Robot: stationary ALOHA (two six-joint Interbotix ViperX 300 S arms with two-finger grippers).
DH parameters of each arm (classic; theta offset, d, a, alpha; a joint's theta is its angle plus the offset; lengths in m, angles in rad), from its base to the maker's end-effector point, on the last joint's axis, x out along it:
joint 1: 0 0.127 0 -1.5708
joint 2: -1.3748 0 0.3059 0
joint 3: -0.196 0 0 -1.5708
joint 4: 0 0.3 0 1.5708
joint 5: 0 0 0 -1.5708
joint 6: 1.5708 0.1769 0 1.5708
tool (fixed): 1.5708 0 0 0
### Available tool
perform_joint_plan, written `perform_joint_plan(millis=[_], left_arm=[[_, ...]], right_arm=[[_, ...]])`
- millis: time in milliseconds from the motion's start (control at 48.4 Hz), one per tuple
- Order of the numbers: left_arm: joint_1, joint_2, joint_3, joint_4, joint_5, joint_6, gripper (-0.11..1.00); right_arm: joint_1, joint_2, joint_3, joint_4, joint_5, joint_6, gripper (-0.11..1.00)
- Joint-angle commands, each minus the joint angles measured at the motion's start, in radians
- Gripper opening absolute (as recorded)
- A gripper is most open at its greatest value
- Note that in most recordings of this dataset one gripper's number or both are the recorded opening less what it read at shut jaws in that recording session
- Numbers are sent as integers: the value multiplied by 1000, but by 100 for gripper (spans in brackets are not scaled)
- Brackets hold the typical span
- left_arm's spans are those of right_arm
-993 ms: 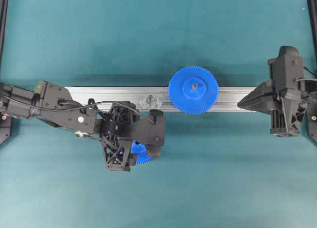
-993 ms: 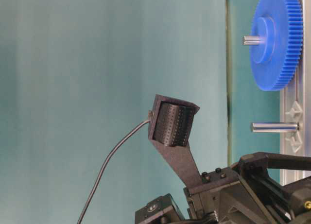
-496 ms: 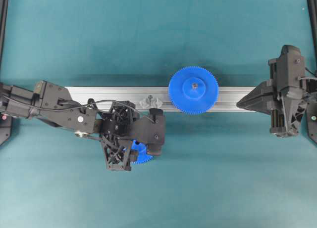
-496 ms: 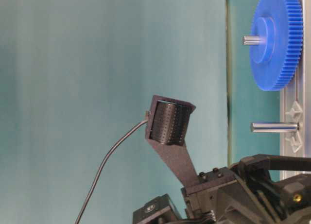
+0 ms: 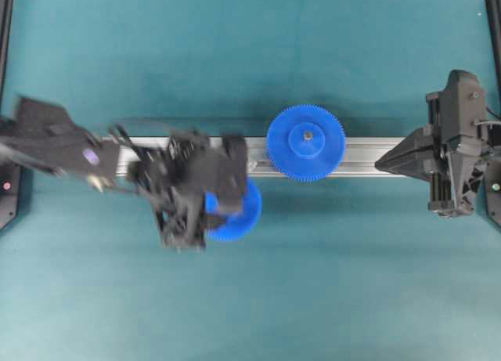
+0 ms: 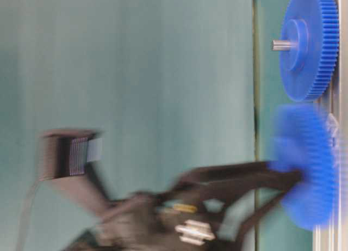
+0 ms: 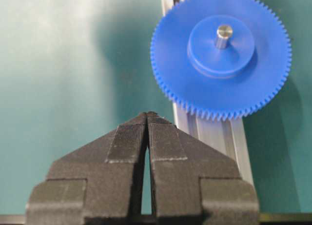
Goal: Find the location of the shaft and insert the small gear.
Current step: 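Lift the small blue gear and carry it toward the empty shaft, then align the gear's bore with the empty shaft beside the large gear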
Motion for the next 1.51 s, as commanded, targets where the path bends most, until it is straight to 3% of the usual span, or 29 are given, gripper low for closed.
perform_joint_plan(millis=[0, 331, 993, 1303, 1489], left_arm=[[25, -67, -21, 3, 9, 28, 66], [83, -69, -20, 3, 14, 178, 66], [121, 109, -114, 3, 26, 190, 66], [120, 118, -137, 3, 206, 190, 66], [120, 117, -150, 3, 224, 190, 66]], right_arm=[[-2, -15, -3, 0, -8, 6, 6], [-2, -71, 2, -2, -5, 6, 6], [-2, -87, 14, 2, 9, 8, 6], [0, -89, 21, 2, 9, 8, 6], [-2, -94, 26, 2, 9, 8, 6]])
